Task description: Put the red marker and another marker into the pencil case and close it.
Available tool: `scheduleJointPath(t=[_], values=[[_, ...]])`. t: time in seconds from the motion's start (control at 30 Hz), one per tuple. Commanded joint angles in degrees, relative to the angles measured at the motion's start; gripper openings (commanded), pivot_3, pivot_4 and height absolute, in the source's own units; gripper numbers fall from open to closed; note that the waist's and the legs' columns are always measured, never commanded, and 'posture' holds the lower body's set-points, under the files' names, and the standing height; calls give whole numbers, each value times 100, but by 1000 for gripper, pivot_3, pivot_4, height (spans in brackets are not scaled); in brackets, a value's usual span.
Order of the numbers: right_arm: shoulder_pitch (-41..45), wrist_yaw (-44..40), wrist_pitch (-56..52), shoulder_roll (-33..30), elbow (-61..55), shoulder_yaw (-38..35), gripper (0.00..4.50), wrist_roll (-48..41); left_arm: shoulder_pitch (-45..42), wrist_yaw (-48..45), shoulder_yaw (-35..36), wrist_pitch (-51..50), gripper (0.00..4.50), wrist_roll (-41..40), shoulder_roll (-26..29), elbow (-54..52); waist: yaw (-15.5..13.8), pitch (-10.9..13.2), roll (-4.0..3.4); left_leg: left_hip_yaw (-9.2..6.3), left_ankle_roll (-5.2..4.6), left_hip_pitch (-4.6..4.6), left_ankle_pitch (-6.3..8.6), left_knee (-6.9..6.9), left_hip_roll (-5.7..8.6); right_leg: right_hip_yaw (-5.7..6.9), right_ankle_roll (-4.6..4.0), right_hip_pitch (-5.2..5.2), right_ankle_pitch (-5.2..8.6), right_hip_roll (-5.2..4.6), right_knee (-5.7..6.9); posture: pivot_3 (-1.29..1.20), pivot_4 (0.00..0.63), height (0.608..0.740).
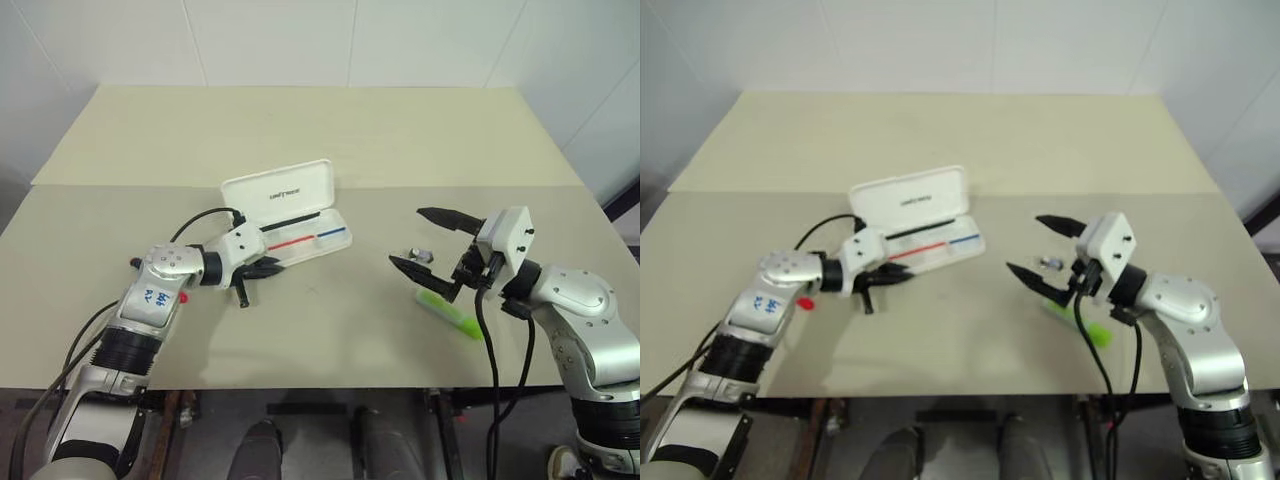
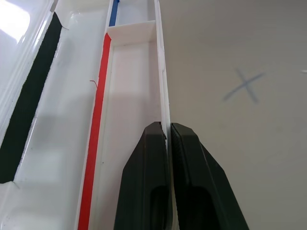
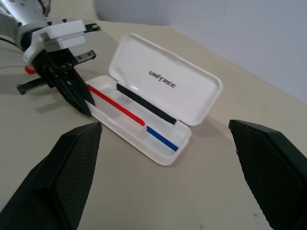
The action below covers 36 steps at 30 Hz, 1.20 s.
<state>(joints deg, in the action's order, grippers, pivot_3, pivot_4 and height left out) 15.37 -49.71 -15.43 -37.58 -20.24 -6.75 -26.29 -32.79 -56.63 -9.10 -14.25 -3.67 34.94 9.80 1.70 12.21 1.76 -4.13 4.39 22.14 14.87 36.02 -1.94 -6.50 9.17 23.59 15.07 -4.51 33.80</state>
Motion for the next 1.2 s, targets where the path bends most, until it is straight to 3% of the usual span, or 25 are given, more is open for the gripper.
scheduleJointPath(t=[0.03,0.4,0.67,1.03,1.2], values=[[-50,-281,-89,-183,-281,-16,4500,-228,140,-406,-67,113,12,-190,130,-447,0,0,0,0,0,0,0,-1,0,0,0,0,0,0,-1,0,150,740],[-128,-235,-177,-211,-411,-107,4500,-232,612,-1215,-205,882,12,-191,548,-603,2,0,0,0,0,-1,0,1,0,0,-24,0,13,0,0,0,150,740],[-197,-138,-202,-200,-497,-136,4500,-239,686,-1220,-265,1095,12,-243,445,-530,1,0,0,0,0,-1,0,0,0,0,-23,0,13,0,-1,0,150,740],[-108,-113,-226,-166,-438,-42,4500,-242,805,-1257,-27,804,3436,-598,466,-1089,3,0,0,0,0,-1,0,5,0,-1,-29,-1,16,0,0,0,150,740],[-54,-95,-247,-103,-379,45,4500,-232,999,-1212,493,352,3436,-1120,764,-1761,29,0,0,0,0,-1,0,1,-1,-1,-27,2,15,0,4,0,150,740]])
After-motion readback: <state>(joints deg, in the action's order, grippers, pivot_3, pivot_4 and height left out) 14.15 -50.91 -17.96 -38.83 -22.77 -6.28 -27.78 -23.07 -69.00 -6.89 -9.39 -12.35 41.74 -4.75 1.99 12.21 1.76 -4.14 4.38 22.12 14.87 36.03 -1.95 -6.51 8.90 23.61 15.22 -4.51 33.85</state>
